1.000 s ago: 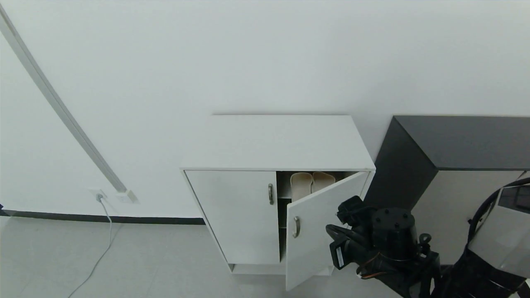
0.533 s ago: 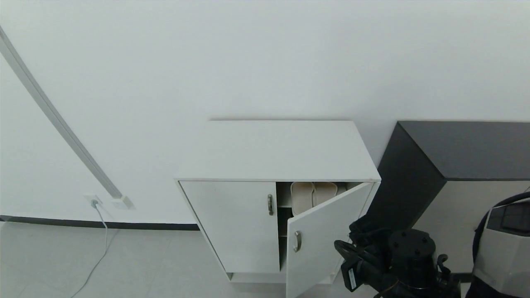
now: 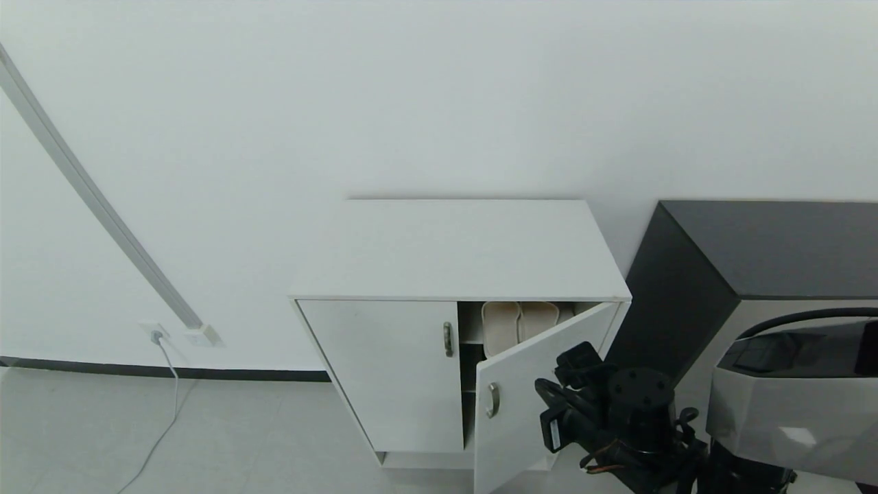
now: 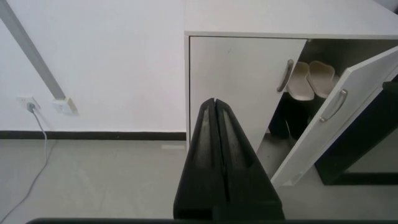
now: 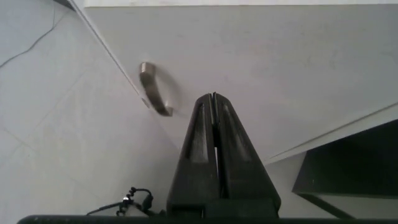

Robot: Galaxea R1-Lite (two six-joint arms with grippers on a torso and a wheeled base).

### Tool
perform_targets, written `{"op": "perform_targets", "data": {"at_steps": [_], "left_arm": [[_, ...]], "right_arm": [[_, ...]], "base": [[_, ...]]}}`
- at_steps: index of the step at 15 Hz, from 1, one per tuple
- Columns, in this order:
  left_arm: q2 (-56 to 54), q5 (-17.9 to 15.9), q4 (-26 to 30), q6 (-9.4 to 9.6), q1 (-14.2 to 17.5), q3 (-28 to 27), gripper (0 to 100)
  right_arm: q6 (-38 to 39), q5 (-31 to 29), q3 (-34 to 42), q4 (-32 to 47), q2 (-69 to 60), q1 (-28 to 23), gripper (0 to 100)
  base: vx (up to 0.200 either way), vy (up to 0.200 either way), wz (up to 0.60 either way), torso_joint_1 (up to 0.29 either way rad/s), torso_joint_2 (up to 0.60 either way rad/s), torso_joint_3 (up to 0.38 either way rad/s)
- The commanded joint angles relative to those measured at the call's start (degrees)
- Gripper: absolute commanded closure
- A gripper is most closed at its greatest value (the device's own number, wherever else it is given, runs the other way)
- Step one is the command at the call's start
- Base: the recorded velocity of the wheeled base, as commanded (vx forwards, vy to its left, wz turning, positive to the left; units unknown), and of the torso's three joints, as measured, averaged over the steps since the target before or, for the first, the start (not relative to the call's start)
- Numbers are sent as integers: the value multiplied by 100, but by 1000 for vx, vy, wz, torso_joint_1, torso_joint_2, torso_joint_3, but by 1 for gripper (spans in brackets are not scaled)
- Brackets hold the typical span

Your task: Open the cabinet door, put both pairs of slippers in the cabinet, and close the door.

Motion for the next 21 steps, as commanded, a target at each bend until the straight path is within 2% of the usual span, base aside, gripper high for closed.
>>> {"op": "perform_targets", "data": {"at_steps": [1, 21], "left_arm": [[-1, 2, 0, -6, 0, 1, 100], [-1, 2, 0, 2, 0, 1, 100]], "right_arm": [[4, -14, -258, 12, 305, -63, 100], [4, 12, -2130, 1111, 832, -617, 100]], "base": [[0, 0, 0, 0, 0, 0], [0, 0, 0, 0, 0, 0]]}}
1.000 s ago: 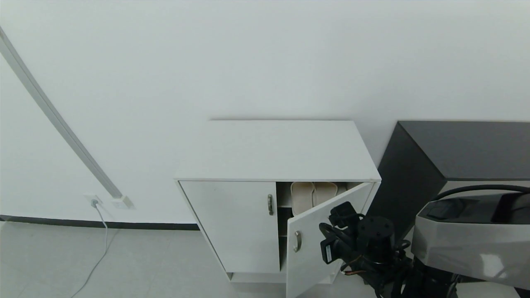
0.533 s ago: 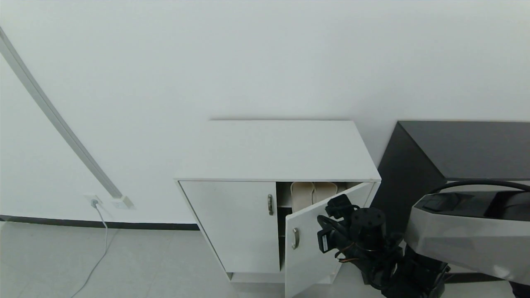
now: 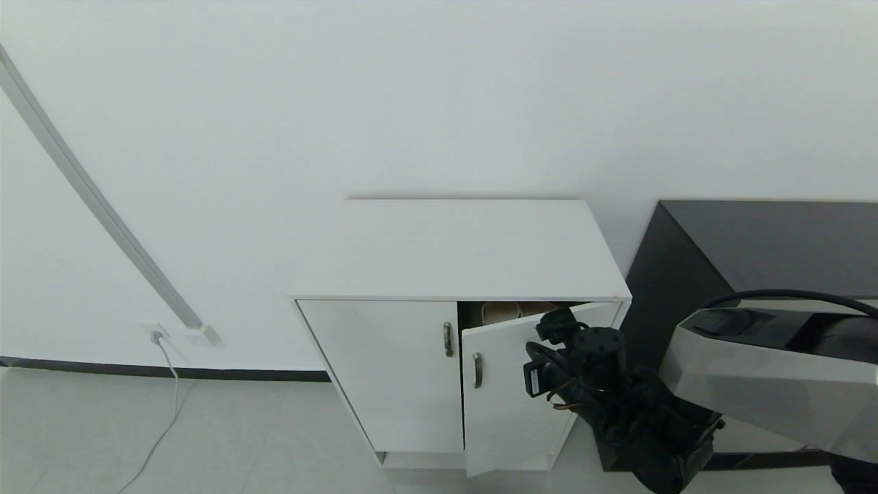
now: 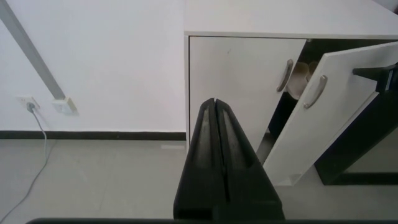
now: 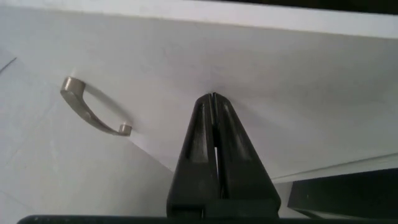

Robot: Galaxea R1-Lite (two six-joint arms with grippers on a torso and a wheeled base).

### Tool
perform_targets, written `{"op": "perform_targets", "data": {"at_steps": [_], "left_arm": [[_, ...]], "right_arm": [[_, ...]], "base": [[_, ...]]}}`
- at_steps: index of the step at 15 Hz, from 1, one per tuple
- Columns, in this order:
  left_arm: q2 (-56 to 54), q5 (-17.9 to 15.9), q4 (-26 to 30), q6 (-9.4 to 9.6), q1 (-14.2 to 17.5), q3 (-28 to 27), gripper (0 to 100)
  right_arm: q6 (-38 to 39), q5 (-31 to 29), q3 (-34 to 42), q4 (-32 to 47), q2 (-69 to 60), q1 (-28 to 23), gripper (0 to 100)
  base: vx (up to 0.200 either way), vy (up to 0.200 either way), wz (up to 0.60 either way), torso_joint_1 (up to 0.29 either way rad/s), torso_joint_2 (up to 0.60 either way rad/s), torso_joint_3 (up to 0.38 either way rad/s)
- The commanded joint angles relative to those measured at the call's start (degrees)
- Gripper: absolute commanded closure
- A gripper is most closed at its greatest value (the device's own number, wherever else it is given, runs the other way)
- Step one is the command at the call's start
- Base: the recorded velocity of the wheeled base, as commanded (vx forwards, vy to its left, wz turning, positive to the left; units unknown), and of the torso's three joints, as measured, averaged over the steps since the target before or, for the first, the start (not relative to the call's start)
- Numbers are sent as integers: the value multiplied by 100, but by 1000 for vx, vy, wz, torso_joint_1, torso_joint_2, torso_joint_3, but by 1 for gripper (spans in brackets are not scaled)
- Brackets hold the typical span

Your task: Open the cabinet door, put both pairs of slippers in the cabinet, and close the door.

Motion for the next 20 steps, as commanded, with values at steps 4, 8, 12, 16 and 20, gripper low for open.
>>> {"op": "perform_targets", "data": {"at_steps": [4, 8, 12, 16, 20], "left_arm": [[-1, 2, 0, 1, 2, 1, 100], [-1, 2, 0, 1, 2, 1, 100], [-1, 2, 0, 1, 2, 1, 100], [-1, 2, 0, 1, 2, 1, 100], [-1, 2, 0, 1, 2, 1, 100]], "right_arm": [[-1, 10, -372, 226, 120, -185, 100], [-1, 10, -477, 235, 199, -325, 100], [-10, 10, -495, 244, 208, -404, 100], [-10, 10, -556, 288, 208, -483, 100], [-10, 10, -600, 349, 208, -554, 100]], "base": [[0, 0, 0, 0, 0, 0], [0, 0, 0, 0, 0, 0], [0, 0, 0, 0, 0, 0], [0, 0, 0, 0, 0, 0], [0, 0, 0, 0, 0, 0]]}}
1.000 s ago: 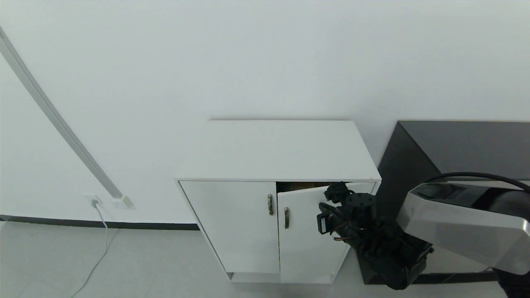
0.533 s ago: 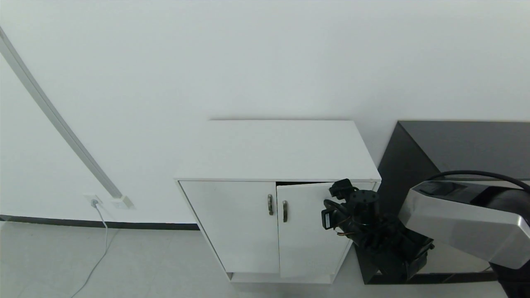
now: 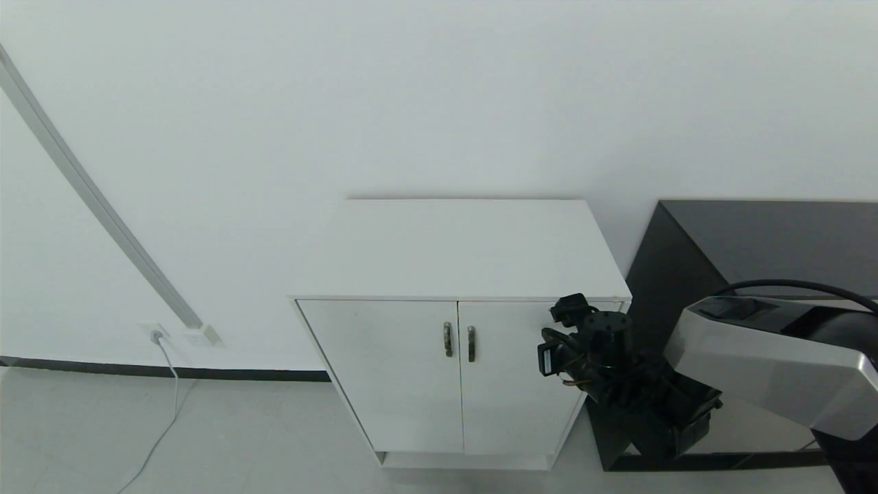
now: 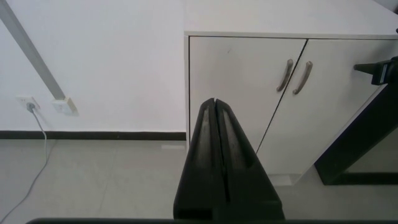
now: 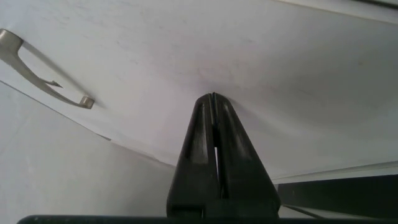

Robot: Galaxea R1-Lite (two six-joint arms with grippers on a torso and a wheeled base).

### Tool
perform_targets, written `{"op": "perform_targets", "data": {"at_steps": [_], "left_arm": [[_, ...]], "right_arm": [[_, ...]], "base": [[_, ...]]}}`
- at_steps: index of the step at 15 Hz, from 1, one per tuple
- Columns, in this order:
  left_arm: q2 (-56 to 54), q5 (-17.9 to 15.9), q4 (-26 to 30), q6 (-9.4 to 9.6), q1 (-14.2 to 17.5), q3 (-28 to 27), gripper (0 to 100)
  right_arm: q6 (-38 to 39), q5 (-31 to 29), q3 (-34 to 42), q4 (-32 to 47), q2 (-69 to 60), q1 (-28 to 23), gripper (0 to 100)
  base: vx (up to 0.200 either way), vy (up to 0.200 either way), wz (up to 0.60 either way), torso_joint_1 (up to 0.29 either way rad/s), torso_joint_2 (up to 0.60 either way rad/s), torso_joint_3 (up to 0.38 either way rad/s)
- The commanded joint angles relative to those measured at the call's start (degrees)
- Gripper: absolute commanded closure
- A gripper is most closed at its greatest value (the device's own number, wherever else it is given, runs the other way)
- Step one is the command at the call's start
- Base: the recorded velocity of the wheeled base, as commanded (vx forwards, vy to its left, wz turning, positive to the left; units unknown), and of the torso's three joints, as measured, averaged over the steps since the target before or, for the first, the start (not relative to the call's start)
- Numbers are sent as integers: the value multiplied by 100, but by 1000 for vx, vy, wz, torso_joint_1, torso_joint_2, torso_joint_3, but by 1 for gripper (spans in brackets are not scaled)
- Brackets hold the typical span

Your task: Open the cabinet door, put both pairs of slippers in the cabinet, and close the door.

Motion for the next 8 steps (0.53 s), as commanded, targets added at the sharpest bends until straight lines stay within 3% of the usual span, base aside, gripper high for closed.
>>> {"op": "perform_targets", "data": {"at_steps": [1, 8], "left_arm": [[-1, 2, 0, -4, 2, 1, 100], [-1, 2, 0, -4, 2, 1, 100]], "right_arm": [[0, 0, -26, -2, 2, -18, 100], [9, 0, -61, -2, 2, -79, 100]], "base": [[0, 0, 0, 0, 0, 0], [0, 0, 0, 0, 0, 0]]}}
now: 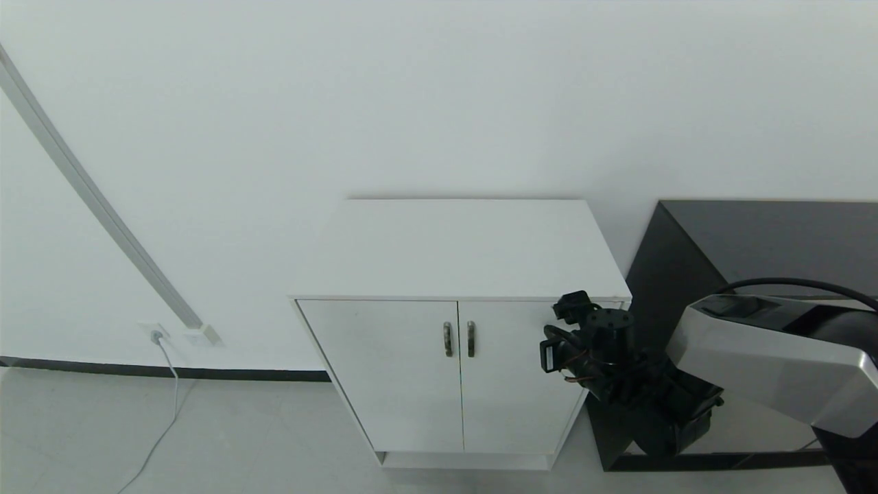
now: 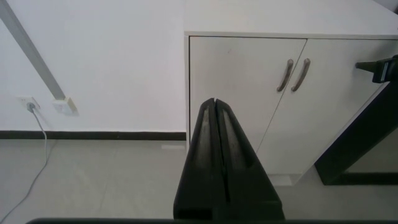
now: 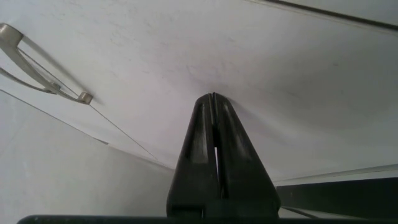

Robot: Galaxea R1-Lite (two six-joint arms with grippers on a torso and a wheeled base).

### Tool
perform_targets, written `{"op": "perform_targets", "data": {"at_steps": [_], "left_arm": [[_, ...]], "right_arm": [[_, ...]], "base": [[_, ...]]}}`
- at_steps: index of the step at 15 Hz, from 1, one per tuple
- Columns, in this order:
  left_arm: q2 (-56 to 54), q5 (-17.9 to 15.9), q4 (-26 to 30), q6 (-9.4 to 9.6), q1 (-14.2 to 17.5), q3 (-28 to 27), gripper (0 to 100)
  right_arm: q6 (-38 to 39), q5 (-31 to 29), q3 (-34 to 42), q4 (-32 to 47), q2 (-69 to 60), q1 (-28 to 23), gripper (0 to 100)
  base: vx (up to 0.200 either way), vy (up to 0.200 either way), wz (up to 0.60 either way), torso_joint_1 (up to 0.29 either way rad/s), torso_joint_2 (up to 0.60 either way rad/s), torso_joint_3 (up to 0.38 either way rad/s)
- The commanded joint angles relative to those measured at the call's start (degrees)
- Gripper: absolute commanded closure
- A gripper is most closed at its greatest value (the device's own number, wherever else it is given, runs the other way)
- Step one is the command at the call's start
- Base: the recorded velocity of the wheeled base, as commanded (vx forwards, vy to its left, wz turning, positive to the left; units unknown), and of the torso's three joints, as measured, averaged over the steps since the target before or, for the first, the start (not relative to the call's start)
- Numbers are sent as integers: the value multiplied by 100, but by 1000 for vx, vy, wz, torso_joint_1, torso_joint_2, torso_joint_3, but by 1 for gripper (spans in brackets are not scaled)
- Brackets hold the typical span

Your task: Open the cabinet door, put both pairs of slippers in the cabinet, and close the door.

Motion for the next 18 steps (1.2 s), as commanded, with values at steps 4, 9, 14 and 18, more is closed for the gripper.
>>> {"op": "perform_targets", "data": {"at_steps": [4, 9, 14, 18], "left_arm": [[-1, 3, 0, -1, 0, 1, 100], [-1, 3, 0, -10, 0, 1, 100], [-1, 3, 0, -10, 0, 1, 100], [-1, 3, 0, -1, 0, 1, 100]], "right_arm": [[0, -3, 2, -7, -1, -7, 100], [9, -21, 477, -182, -291, 195, 100], [26, -285, 1848, -604, -1469, 274, 100], [9, -566, 3140, -1017, -2558, -200, 100]], "base": [[0, 0, 0, 0, 0, 0], [0, 0, 0, 0, 0, 0], [0, 0, 0, 0, 0, 0], [0, 0, 0, 0, 0, 0]]}}
